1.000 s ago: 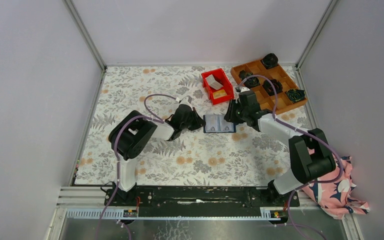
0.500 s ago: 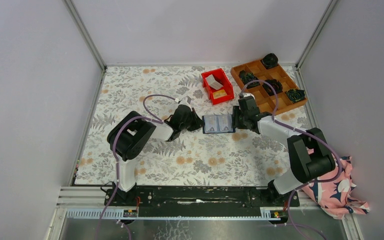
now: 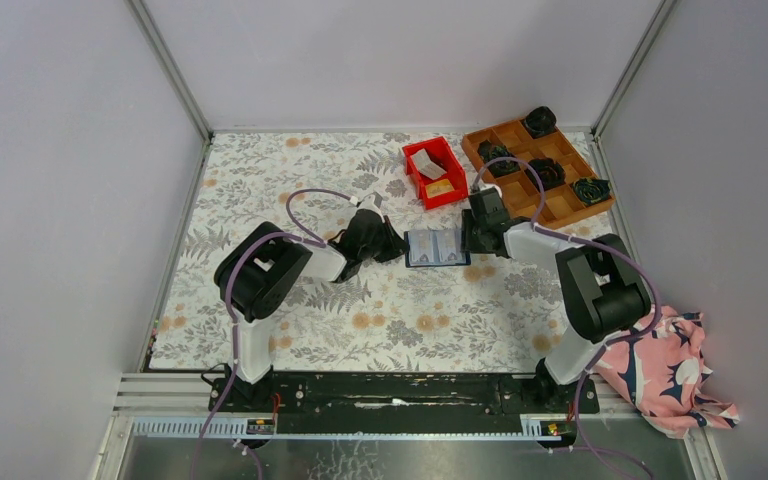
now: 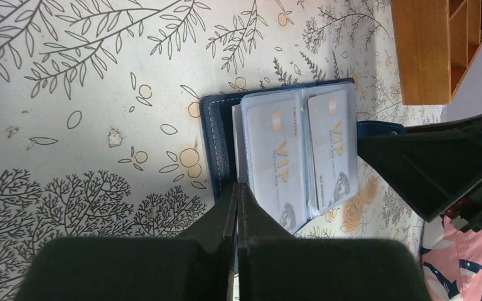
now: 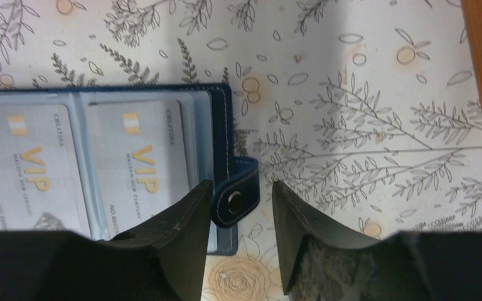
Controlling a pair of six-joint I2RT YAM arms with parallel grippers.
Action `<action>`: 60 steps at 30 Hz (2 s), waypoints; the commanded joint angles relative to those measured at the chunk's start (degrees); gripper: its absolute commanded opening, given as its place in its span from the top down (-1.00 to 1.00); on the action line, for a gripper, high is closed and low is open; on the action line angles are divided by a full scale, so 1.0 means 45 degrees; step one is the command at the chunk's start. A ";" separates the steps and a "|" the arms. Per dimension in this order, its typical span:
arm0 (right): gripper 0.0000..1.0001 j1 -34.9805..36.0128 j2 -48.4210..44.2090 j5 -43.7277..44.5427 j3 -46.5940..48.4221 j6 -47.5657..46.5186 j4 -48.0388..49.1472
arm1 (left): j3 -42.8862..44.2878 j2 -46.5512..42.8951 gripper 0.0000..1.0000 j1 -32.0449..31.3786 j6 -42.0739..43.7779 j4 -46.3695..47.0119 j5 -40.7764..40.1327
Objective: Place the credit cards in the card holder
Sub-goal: Close the card holder at the center of the board.
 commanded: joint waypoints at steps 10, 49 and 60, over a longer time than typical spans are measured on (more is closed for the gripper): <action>0.69 0.0008 0.0683 0.0359 0.0854 -0.0350 0.0854 | -0.0507 -0.0494 0.87 0.0437 0.0529 -0.1238 -0.0470; 0.90 -0.0029 0.1004 -0.1285 0.0564 -0.0020 0.0935 | -0.1014 0.0686 0.16 0.0654 -0.1001 0.2550 0.2442; 0.92 0.0161 0.0439 -0.1515 0.0476 0.0114 0.1043 | -0.1403 -0.0011 0.20 0.0198 -0.1707 0.4847 0.2434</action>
